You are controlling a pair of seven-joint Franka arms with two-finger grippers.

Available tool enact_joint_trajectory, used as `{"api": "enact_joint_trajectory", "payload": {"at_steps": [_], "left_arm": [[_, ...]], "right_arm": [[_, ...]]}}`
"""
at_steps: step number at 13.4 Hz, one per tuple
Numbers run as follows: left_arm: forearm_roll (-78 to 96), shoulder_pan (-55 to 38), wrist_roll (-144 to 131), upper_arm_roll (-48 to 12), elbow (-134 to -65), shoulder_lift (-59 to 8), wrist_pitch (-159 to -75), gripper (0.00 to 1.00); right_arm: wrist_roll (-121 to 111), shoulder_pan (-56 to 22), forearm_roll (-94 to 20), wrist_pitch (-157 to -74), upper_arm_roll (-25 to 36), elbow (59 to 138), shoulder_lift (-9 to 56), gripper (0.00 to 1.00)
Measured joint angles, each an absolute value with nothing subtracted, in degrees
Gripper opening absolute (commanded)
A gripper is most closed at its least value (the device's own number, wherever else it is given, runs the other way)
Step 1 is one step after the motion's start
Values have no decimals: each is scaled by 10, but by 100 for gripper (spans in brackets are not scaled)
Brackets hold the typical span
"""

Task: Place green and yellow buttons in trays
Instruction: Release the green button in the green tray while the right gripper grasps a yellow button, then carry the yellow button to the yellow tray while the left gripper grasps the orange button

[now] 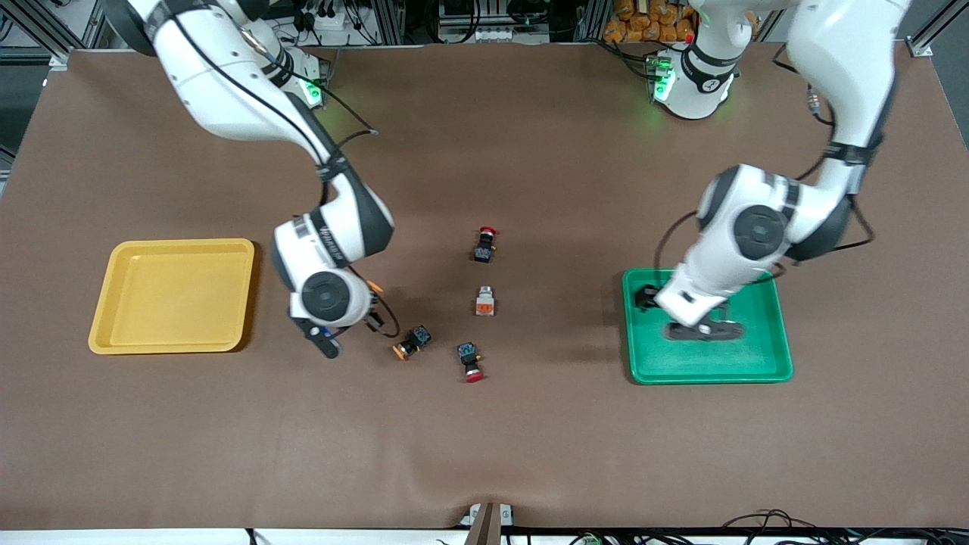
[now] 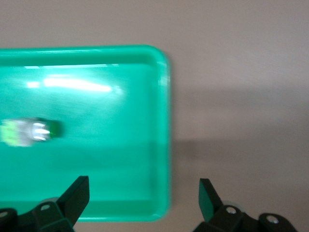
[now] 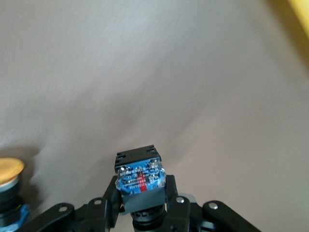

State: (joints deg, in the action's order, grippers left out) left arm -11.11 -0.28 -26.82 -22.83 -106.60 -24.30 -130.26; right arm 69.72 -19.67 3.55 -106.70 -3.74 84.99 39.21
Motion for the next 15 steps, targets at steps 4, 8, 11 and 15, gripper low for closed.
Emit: {"api": "enact_joint_trajectory", "payload": {"at_steps": [4, 8, 11, 15], "left_arm": [[-111, -116, -341, -228, -997, -292, -1303, 100], [-111, -225, -368, -200, -884, -379, -1303, 100], [-111, -302, -431, -160, -821, -438, -1303, 100], [-111, -384, -446, -90, -771, -499, -1316, 100]], "right_arm": [[567, -117, 33, -1009, -35, 850, 356, 0], [404, -47, 33, -982, -33, 854, 348, 0], [325, 2, 34, -981, -31, 864, 345, 0], [198, 83, 36, -994, -28, 891, 335, 0]]}}
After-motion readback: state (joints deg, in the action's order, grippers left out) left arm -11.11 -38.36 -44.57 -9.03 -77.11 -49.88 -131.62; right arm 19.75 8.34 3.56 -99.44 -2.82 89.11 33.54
